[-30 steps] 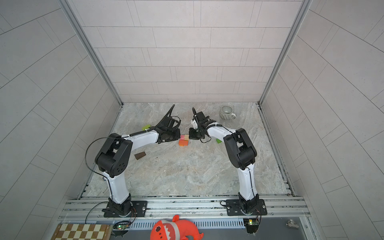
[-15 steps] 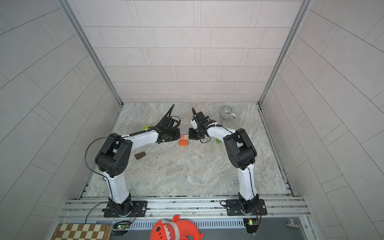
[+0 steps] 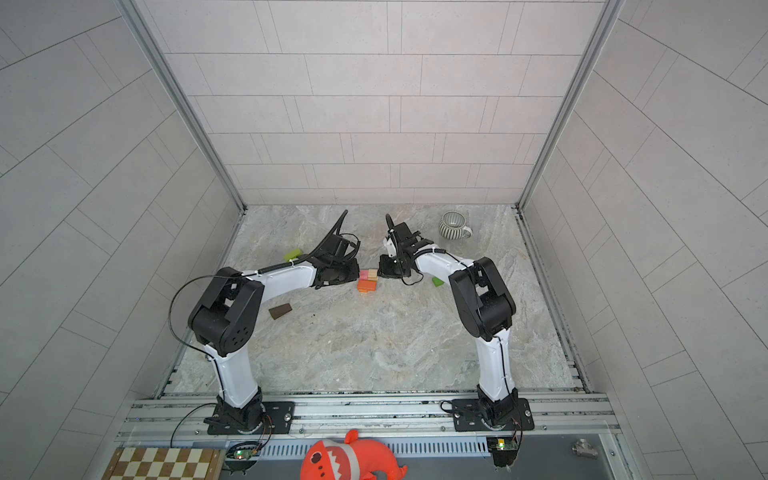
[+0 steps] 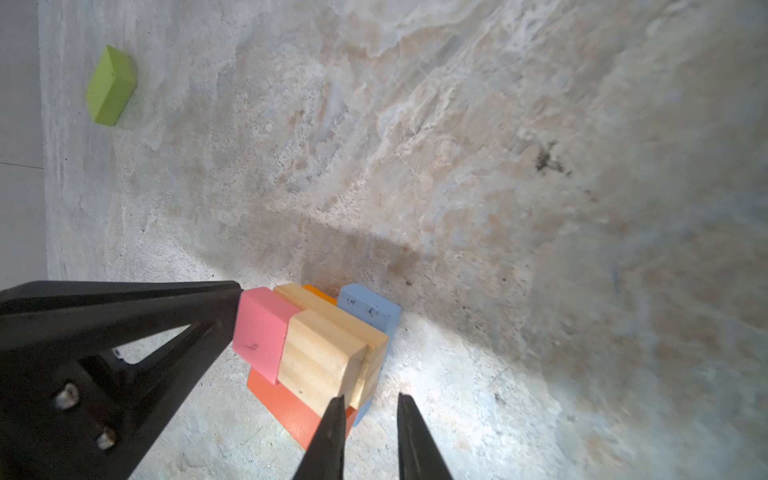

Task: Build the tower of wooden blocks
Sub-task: 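Withdraw left gripper from the stack while right gripper moves over the green cube, then lower right gripper onto the green cube and close it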

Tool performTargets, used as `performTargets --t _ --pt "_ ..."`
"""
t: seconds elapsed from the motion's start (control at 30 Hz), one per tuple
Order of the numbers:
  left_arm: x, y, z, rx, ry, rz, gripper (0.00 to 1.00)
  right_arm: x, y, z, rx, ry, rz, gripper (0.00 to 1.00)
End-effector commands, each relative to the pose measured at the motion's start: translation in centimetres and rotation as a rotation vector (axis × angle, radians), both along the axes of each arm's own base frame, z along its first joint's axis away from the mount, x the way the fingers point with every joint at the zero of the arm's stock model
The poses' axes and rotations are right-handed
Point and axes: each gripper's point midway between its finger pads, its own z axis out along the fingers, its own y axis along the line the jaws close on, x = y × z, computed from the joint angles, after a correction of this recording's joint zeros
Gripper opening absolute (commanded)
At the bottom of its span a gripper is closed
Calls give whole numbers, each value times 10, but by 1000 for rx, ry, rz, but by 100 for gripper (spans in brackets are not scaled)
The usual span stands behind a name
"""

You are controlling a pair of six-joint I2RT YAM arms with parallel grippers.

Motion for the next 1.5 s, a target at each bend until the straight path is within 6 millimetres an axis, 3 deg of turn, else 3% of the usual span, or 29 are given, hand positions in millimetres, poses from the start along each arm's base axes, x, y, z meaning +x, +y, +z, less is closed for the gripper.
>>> performTargets --t 0.0,0.27,0.5,0.6,0.67,0.73,0.8,1.1,1.47 --pt "-1 9 24 19 -44 23 29 -1 -15 26 -12 -45 -37 25" --pt "-18 26 49 26 -80 66 51 -13 -67 41 -110 -39 -132 29" --pt "-47 43 64 -1 -104 99 52 -28 -117 44 -257 -24 -195 33" --pt "-62 52 64 -3 -111 107 54 -32 -140 42 -351 -13 -220 42" --pt "-74 59 60 4 -109 113 62 -33 -152 38 -396 -1 -238 49" --pt "-83 66 56 11 -108 123 85 -33 -160 33 -422 9 -253 54" --pt "-92 71 52 16 -108 126 91 -31 -166 27 -441 22 -264 57" --pt "-125 84 25 -1 -99 115 91 -15 -173 4 -449 38 -199 58" --pt "-135 91 18 15 -117 100 91 -6 -181 -24 -517 64 -155 42"
